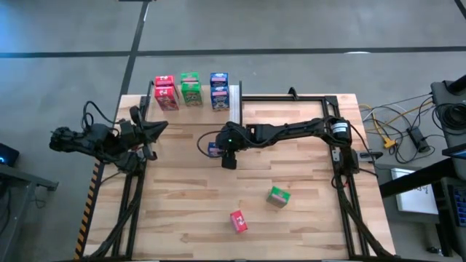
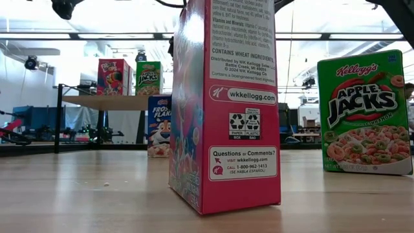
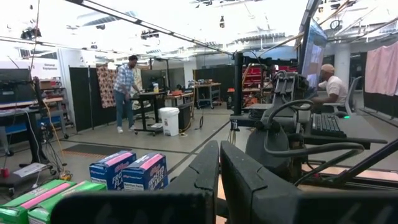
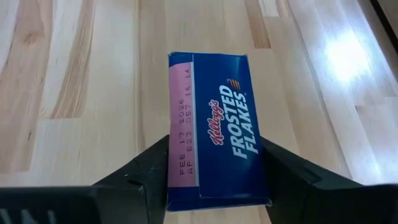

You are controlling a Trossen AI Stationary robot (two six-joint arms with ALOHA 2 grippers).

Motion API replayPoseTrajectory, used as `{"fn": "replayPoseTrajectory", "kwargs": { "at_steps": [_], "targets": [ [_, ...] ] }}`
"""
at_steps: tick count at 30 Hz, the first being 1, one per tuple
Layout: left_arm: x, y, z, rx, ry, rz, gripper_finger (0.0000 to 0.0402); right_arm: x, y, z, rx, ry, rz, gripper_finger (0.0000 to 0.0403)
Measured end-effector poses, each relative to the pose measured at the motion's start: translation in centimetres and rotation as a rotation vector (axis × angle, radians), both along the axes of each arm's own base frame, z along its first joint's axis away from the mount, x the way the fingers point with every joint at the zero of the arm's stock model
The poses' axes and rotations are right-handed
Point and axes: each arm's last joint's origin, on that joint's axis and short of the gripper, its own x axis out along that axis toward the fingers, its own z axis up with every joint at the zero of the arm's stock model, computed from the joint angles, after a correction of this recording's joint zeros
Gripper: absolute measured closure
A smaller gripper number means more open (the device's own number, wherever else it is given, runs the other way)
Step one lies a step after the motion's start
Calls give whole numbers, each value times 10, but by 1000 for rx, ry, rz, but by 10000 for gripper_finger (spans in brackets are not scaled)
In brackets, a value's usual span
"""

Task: Stack cereal on shelf
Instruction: Put the blue cereal box on the shelf aligned with the other blue cereal boxes

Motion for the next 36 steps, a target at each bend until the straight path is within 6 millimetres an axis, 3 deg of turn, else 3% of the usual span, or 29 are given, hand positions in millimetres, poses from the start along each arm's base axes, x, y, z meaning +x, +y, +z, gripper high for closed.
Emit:
{"fn": "replayPoseTrajectory", "kwargs": {
  "at_steps": [8,13,28,36],
  "targets": [
    [0,0,0,0,0,0,401,0,0,0,5,-1,-4,226],
    [0,0,0,0,0,0,401,-3,1,10,20,-22,7,227],
    [0,0,0,0,2,0,401,-26,2,99,-47,-161,59,227],
    [0,0,0,1,1,1,401,-33,-9,141,-136,-182,86,227]
  ]
}}
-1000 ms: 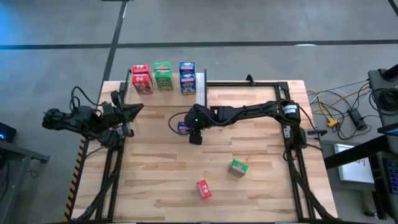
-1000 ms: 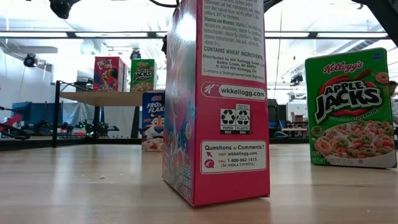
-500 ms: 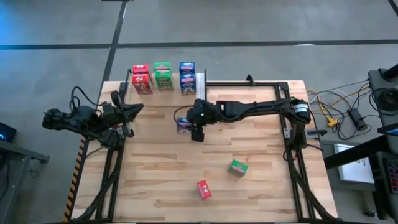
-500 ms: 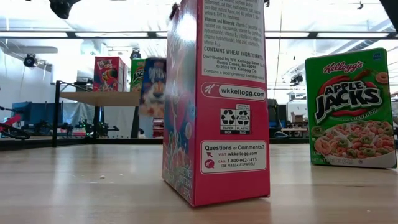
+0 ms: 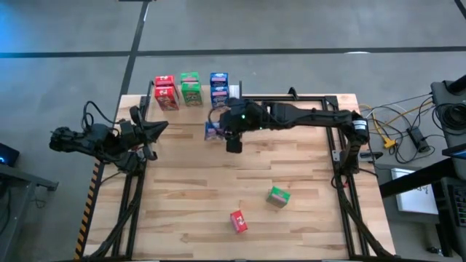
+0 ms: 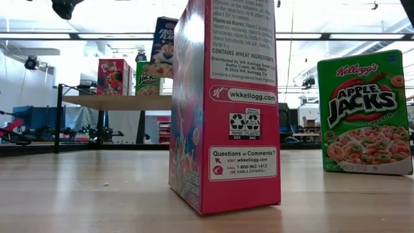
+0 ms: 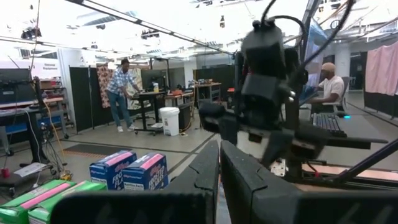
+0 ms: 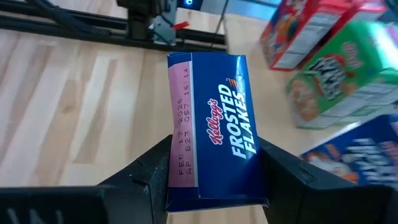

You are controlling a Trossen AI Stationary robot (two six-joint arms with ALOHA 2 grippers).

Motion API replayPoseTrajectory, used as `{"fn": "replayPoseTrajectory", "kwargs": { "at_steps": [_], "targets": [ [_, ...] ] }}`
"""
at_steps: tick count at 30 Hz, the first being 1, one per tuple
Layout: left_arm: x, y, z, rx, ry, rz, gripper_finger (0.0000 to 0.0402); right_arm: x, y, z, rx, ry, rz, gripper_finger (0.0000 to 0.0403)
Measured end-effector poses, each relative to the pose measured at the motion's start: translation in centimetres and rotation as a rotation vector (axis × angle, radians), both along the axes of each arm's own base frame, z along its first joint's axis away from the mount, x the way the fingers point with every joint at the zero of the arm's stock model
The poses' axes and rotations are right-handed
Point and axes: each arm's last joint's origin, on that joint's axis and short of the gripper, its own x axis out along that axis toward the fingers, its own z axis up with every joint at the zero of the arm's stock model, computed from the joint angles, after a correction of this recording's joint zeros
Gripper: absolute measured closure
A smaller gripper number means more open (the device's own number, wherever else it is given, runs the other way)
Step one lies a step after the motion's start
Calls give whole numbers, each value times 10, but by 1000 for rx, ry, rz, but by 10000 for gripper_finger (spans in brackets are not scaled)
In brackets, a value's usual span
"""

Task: Stack cereal on shelf
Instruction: Put the blue cereal box on the shelf aligned with the other blue cereal boxes

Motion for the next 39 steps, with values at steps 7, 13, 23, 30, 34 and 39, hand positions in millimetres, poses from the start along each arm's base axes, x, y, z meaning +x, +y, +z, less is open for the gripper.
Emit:
{"fn": "replayPoseTrajectory", "kwargs": {
  "at_steps": [7,13,23,30,34,39],
  "targets": [
    [0,0,0,1,0,0,401,-6,-20,21,-40,-4,-25,227],
    [0,0,0,2,0,0,401,-10,-42,19,-61,12,-65,227],
    [0,0,0,2,0,0,401,-15,-64,-2,-53,82,-107,227],
    [0,0,0,2,0,0,401,-13,-65,-6,-65,65,-94,227],
    [0,0,0,2,0,0,401,-12,-65,-5,-73,52,-90,227],
    [0,0,0,2,0,1,401,-12,-65,-5,-75,48,-90,227]
  ]
}}
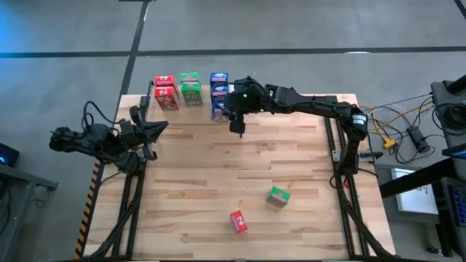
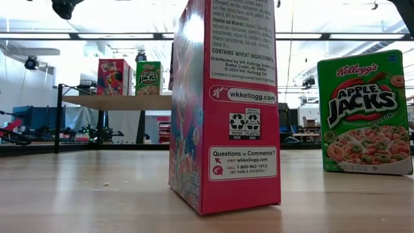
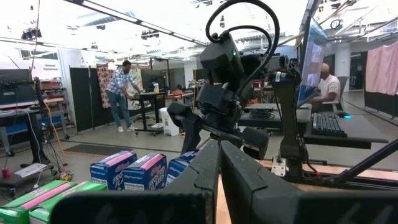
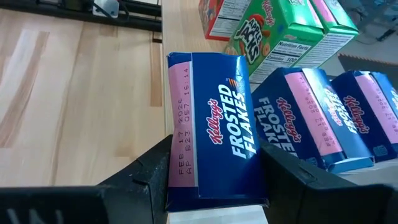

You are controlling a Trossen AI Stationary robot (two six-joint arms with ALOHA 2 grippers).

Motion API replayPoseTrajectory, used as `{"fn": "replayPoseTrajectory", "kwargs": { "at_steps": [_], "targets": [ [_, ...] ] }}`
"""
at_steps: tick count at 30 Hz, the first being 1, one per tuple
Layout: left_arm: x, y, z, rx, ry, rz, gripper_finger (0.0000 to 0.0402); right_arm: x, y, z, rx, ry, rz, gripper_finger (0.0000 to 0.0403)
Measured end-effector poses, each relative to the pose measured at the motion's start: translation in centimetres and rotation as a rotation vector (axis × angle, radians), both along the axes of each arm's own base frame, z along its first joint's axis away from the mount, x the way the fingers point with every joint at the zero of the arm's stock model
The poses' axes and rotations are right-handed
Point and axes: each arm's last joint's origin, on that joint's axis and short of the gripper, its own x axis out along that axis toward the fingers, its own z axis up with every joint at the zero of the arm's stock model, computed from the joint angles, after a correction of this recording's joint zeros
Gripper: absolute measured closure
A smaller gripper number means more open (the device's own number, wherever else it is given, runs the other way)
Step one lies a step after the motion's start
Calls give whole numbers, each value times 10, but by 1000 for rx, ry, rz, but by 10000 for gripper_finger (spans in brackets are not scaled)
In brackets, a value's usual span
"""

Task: Stack cereal on shelf
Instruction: Put the blue cereal box on the shelf aligned with the other blue cereal boxes

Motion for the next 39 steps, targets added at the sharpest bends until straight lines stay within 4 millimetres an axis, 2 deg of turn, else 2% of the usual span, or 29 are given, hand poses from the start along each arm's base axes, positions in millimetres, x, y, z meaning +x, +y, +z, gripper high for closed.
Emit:
{"fn": "replayPoseTrajectory", "kwargs": {
  "at_steps": [9,23,39],
  "targets": [
    [0,0,0,0,0,0,401,8,-2,-9,-8,9,7,227],
    [0,0,0,0,0,0,401,5,-1,1,3,19,1,227],
    [0,0,0,0,0,0,401,5,-1,0,8,22,-2,227]
  ]
}}
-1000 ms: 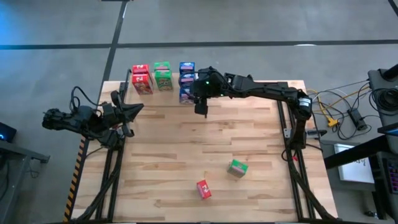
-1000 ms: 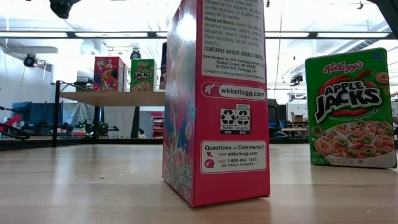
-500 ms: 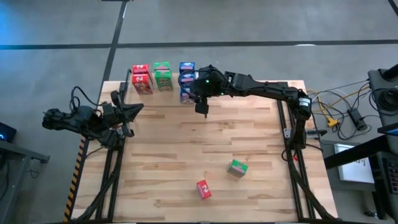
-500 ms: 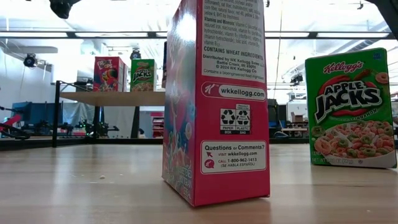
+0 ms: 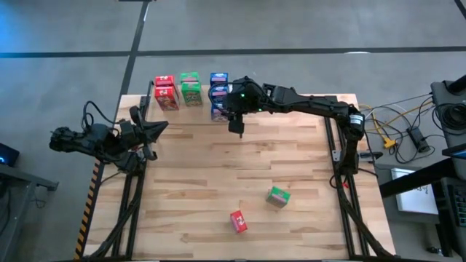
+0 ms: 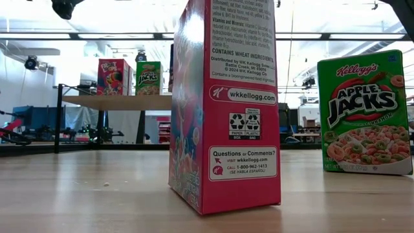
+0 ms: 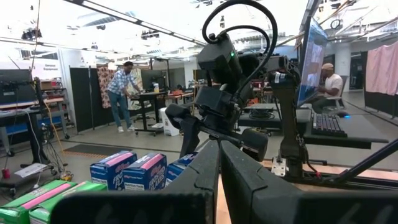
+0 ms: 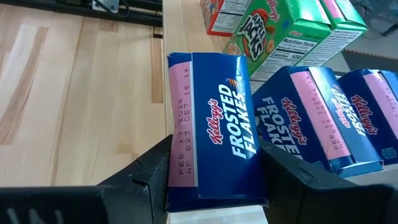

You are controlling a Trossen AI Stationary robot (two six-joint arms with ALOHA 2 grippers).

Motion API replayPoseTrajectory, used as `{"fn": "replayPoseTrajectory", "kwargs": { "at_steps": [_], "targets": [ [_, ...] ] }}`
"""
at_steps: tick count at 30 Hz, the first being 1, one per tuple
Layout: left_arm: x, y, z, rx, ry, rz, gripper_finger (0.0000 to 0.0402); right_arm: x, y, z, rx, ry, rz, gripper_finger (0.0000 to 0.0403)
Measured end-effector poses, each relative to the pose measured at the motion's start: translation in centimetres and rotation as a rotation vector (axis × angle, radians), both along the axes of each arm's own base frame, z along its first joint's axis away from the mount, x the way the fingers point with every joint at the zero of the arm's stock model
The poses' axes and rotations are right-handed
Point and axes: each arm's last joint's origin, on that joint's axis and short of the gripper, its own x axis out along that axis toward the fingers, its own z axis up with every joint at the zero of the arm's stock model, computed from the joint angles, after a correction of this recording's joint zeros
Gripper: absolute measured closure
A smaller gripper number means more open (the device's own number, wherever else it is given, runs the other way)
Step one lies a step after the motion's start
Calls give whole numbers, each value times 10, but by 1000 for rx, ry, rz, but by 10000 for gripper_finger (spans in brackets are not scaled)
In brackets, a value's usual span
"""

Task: Stack cereal on shelf
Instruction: Put the blue cereal box on the shelf aligned with the other blue cereal boxes

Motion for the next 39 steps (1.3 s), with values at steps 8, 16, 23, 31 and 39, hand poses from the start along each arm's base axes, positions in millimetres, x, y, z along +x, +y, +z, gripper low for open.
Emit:
{"fn": "replayPoseTrajectory", "kwargs": {
  "at_steps": [8,16,23,31,39],
  "targets": [
    [0,0,0,0,0,0,401,0,0,-1,0,1,0,202],
    [0,0,0,0,0,0,401,0,0,-1,0,0,0,186],
    [0,0,0,0,-1,0,401,0,0,3,-6,-13,0,186],
    [0,0,0,0,0,0,401,-1,0,6,-12,-16,-7,186],
    [0,0,0,0,-1,0,401,-7,2,15,-17,-35,-7,186]
  ]
}}
